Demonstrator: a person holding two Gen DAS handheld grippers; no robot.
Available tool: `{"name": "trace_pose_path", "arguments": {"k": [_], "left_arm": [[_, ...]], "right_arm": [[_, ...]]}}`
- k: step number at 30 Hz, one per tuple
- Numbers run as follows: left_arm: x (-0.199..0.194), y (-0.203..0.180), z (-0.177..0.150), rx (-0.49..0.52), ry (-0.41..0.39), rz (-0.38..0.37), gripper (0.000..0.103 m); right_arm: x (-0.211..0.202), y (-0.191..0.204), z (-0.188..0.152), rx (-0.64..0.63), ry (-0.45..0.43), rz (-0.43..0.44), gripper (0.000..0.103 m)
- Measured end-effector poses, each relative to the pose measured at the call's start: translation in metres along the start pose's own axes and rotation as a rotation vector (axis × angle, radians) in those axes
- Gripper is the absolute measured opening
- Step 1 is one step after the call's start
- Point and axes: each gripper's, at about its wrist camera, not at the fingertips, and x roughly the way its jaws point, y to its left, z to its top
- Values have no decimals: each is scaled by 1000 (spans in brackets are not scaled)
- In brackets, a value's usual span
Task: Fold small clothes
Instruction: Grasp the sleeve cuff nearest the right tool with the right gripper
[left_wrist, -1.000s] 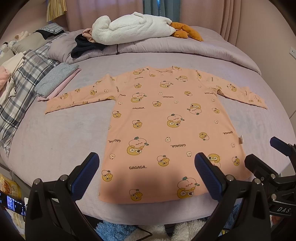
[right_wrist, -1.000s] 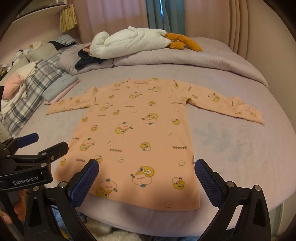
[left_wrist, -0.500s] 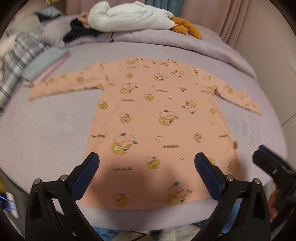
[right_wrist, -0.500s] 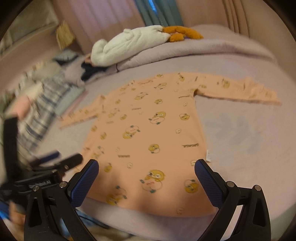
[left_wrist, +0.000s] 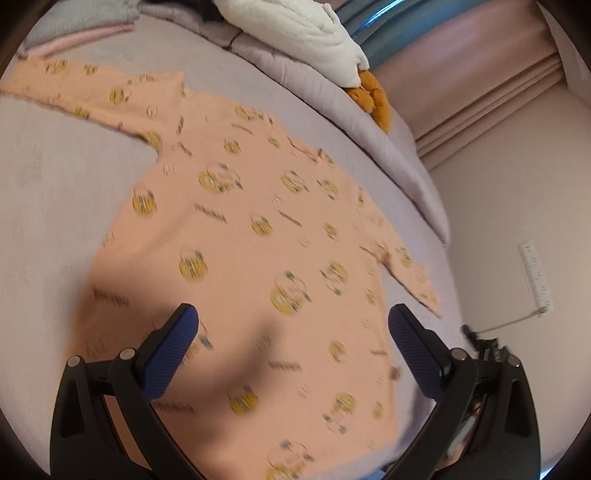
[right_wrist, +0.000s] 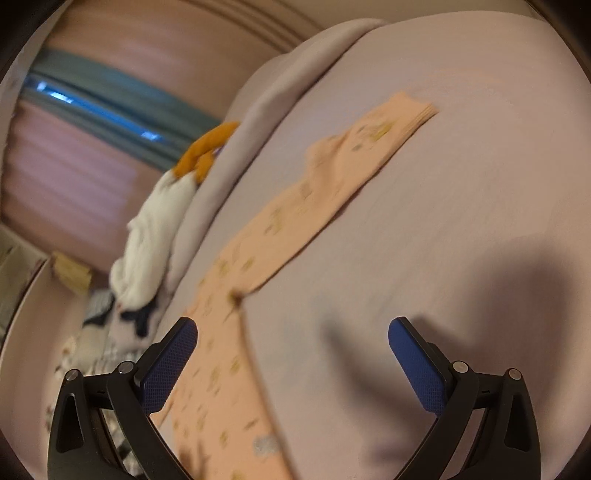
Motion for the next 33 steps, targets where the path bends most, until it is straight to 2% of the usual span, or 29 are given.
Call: {"name": "trace_pose_path", "arguments": {"k": [2, 6, 9, 14, 16, 17, 18, 19, 20, 21, 23, 26, 30, 33], "left_arm": [[9, 0, 8, 25, 9, 37, 103], [29, 6, 17, 21, 34, 30, 103], [41, 8, 21, 29, 44, 43, 103], [55, 10, 24, 19, 76, 41, 103], [59, 8, 25, 22, 83, 41, 103], [59, 7, 26, 30, 83, 43, 103], [60, 6, 26, 38, 82, 46, 103], [59, 5, 27, 46, 81, 51, 103], [59, 6, 27, 53, 78, 56, 103], [58, 6, 28, 57, 74, 61, 103], [55, 9, 29, 61, 69, 73, 103], [51, 14, 32, 70, 64, 92, 103], [49, 26, 39, 54, 79, 144, 103], [43, 38, 46, 20, 81, 144, 103]], "right_arm": [[9, -2, 16, -11, -21, -48, 102], [39, -9, 49, -7, -19, -141, 102], [58, -19, 70, 48, -17, -124, 102], [64, -34, 93, 141, -79, -36, 102], [63, -38, 99, 175, -122, -26, 91], [62, -40, 101, 183, -129, -26, 73], [64, -46, 102, 207, -126, -39, 49], [65, -54, 101, 243, -117, -56, 39], [65, -61, 102, 267, -117, -62, 20], [64, -68, 101, 300, -120, -53, 10], [60, -75, 100, 333, -126, -15, 7], [48, -56, 101, 269, -125, -18, 6], [32, 29, 106, 24, -136, 1, 6], [21, 103, 95, -188, -121, -8, 6]]}}
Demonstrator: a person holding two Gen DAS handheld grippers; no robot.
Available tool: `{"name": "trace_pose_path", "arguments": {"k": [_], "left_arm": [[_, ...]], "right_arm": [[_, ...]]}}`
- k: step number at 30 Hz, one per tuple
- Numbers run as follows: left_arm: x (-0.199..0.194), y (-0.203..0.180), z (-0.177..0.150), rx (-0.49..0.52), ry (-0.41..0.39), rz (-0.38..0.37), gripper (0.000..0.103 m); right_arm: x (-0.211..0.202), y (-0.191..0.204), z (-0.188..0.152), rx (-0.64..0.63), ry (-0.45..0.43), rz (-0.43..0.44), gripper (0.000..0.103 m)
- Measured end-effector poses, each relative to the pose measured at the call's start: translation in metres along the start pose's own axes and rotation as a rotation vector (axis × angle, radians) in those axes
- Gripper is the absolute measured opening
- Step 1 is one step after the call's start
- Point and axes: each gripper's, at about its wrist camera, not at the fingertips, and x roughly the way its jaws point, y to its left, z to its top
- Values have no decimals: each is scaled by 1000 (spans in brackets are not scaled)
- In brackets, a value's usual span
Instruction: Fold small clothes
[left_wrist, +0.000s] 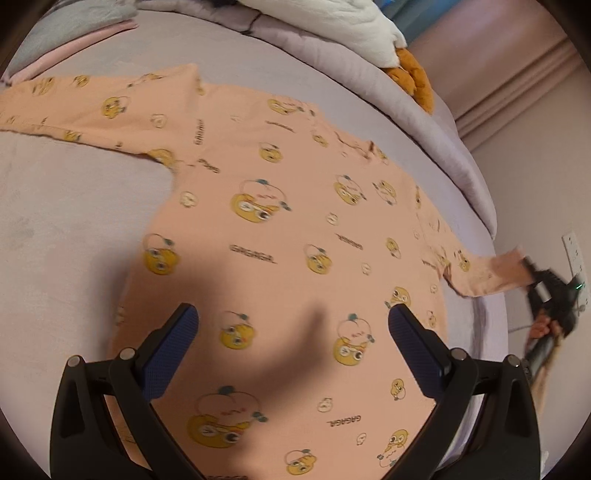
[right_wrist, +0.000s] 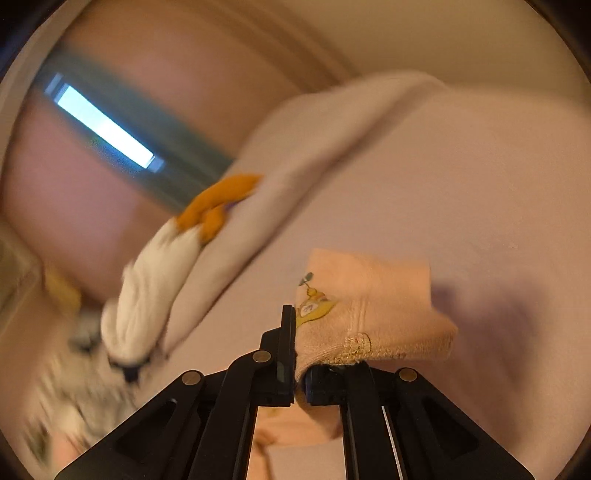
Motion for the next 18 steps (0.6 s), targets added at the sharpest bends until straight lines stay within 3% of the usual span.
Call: {"name": "trace_pose_path", "arguments": {"k": [4, 7, 10, 13, 16, 18], "left_arm": [[-18, 16, 1, -15, -27, -17, 103], [-32, 29, 0, -29, -46, -29, 103], [-47, 44, -3, -31, -68, -27, 103], [-56, 58, -4, -35, -90, -3, 103], [-61, 78, -3, -74, -102, 15, 103], [-64, 88, -1, -95, -112, 16, 103]], "right_arm": [[9, 114, -25, -299, 81, 17, 6], [30, 200, -77, -560, 123, -21, 6], [67, 262, -130, -792, 146, -84, 6], [102, 304, -181, -987, 152, -130, 6], [146, 332, -255, -1198, 209, -181, 7], [173, 334, -297, -1326, 287, -231, 24]]}}
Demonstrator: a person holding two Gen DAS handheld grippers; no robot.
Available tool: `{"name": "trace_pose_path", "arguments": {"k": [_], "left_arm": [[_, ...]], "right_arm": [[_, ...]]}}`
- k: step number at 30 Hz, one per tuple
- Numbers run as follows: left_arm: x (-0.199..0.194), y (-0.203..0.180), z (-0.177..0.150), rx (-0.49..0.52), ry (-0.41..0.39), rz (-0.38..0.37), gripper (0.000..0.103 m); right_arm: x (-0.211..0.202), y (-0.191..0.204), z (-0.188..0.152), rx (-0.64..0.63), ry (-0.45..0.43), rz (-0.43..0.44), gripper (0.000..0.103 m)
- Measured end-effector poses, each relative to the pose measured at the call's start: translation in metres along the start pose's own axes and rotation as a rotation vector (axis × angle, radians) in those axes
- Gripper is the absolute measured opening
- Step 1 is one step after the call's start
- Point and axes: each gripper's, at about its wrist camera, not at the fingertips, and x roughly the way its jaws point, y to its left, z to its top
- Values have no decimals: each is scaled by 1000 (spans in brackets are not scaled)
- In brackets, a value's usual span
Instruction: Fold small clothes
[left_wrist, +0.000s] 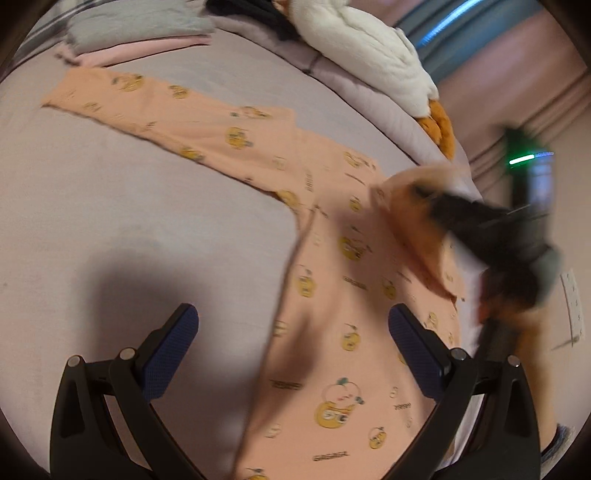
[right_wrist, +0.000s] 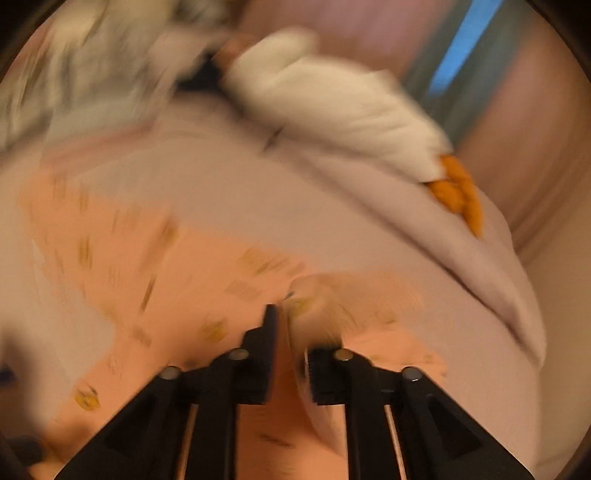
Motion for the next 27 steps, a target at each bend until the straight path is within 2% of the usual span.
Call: {"name": "trace_pose_path", "arguments": {"k": [1, 2, 3, 6, 8, 10, 11, 12, 15, 17, 18, 20, 22, 23, 24, 26, 27], "left_arm": [[-2, 5, 0, -6, -6, 7, 103], [-3, 8, 1, -7, -9, 13, 103], [-5, 12, 1, -8, -13, 18, 103], [-9, 19, 5, -20, -39, 12, 103], [-13, 23, 8, -50, -74, -16, 103], [-19, 25, 15, -92, -120, -65, 103], [-21, 25, 18, -102, -141, -80, 103], [-23, 23, 22, -105, -167, -88, 103], [-16, 8, 36, -81, -176, -93, 103], [-3, -8, 47, -43, -151, -128, 103], [4, -16, 51, -22, -140, -155, 103], [26, -41, 60, 19, -97, -243, 103], [55, -65, 67, 28, -33, -295, 102], [67, -75, 68, 43, -5, -316, 101], [81, -86, 71, 61, 20, -338, 96], [106, -103, 72, 89, 75, -350, 84], [120, -109, 72, 103, 100, -339, 66]], "right_arm": [[9, 17, -1, -45, 24, -6, 31], [21, 37, -4, -110, 48, 1, 45], [24, 49, -6, -150, 49, 8, 48], [13, 67, -18, -239, 15, 50, 49], [-4, 71, -20, -255, -26, 122, 50], [-26, 59, -23, -211, -82, 255, 63], [-29, 51, -25, -183, -100, 306, 74], [-36, 39, -29, -140, -122, 370, 79], [-53, 4, -53, -5, -144, 525, 79], [-49, -38, -72, 155, -149, 592, 79], [-43, -58, -81, 238, -138, 598, 79], [-26, -97, -101, 427, -80, 547, 79], [-5, -129, -118, 588, -4, 496, 76], [4, -145, -129, 669, 18, 479, 65], [11, -155, -137, 714, 26, 480, 49], [22, -166, -152, 778, 41, 453, 35], [27, -169, -158, 795, 47, 440, 30]]}}
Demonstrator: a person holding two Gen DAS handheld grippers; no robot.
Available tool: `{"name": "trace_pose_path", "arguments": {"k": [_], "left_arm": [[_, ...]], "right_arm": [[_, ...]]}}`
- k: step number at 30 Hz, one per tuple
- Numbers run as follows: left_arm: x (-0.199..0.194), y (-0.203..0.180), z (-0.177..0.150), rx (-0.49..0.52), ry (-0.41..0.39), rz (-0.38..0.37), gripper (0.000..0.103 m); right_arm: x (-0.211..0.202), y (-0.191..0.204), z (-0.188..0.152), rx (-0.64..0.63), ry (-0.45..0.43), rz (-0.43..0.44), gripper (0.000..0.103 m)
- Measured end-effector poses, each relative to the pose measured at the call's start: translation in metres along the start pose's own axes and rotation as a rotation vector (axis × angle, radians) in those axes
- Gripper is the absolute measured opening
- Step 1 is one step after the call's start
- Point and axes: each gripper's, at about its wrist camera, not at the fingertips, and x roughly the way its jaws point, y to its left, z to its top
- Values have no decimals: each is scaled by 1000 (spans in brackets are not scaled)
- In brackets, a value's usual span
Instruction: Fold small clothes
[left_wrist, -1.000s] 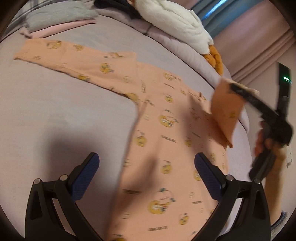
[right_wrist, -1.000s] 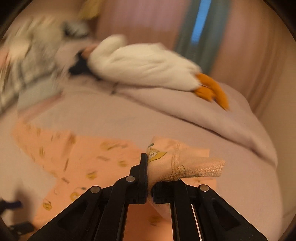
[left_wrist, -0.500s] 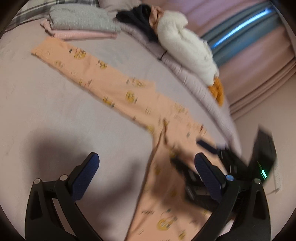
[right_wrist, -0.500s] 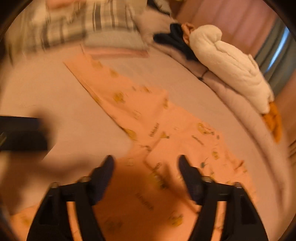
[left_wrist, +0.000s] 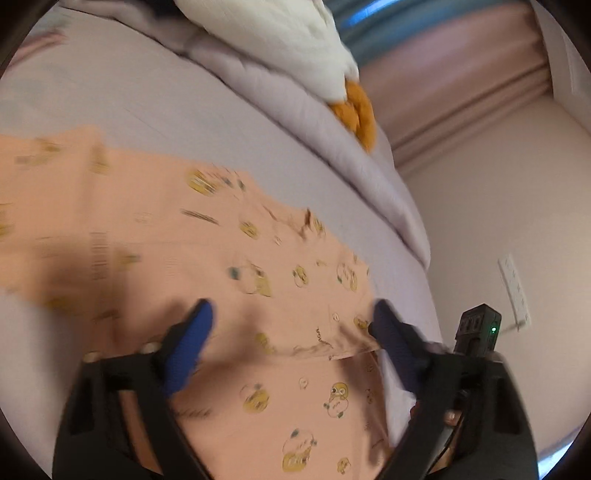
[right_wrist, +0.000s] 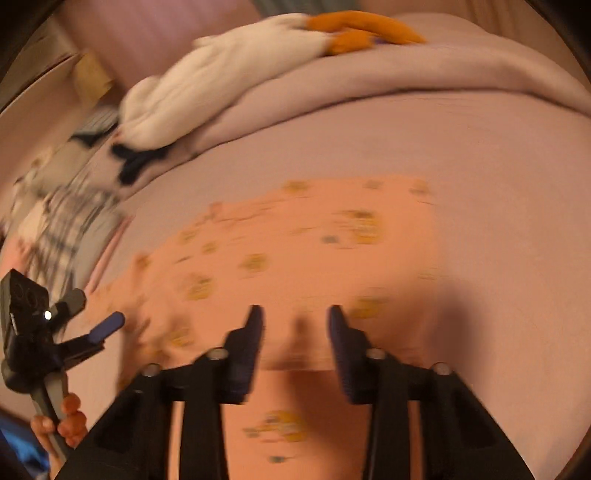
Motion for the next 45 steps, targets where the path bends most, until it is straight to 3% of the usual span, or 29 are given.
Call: {"name": "trace_pose_path", "arguments": {"k": [1, 4, 6, 8, 10, 12, 13, 14, 15, 16, 17, 21, 26, 28, 30, 36, 38, 40, 42, 43, 45], "left_arm": [[11, 1, 1, 4, 24, 17, 49], [46, 13, -3, 0, 107, 130, 38], [51, 23, -6, 12, 88, 165, 21], [48, 31, -4, -5, 84, 147, 16], [42, 39, -3, -38, 90, 110, 15], [27, 44, -3, -72, 80, 75, 23], [17, 46, -4, -82, 64, 54, 36], [4, 46, -3, -91, 33, 46, 51], [-15, 53, -4, -102, -12, 53, 79], [-33, 59, -5, -112, -59, 58, 90], [-55, 68, -5, -123, -116, 71, 91], [-124, 122, 4, -235, -252, 174, 91], [-203, 209, 6, -484, -459, 232, 91], [-221, 237, 8, -570, -511, 191, 90], [-233, 257, 14, -632, -549, 100, 90], [-233, 272, 51, -655, -571, 122, 89], [-236, 273, 57, -653, -578, 181, 79], [-234, 276, 62, -651, -564, 293, 40], [-229, 278, 63, -662, -546, 377, 11], [-231, 282, 57, -677, -557, 376, 5], [-233, 288, 50, -697, -578, 344, 6]], "right_arm": [[2, -5, -1, 12, -2, -6, 29], [15, -21, -5, 64, 17, -12, 28], [24, -25, -11, 80, 32, -9, 17], [29, -23, -10, 83, 29, -18, 8], [29, -21, -9, 91, 30, -7, 8], [27, -19, -6, 122, 25, 3, 9], [23, -22, -5, 139, 23, 14, 12], [19, -23, -4, 157, 16, 41, 23], [13, -22, -5, 170, -1, 79, 41], [8, -18, -6, 175, -26, 113, 48], [1, -18, -7, 175, -46, 127, 56], [-14, 2, -9, 152, -90, 159, 57], [-15, 30, -8, 106, -90, 194, 57], [-14, 44, -8, 78, -91, 196, 57], [-13, 48, -12, 58, -85, 197, 57], [-15, 59, -20, -4, -72, 192, 57], [-11, 63, -23, -19, -63, 179, 57], [-4, 64, -25, -27, -46, 162, 57], [-1, 62, -28, -29, -37, 147, 57], [1, 62, -29, -27, -32, 145, 57], [3, 59, -31, -17, -21, 145, 57]]}}
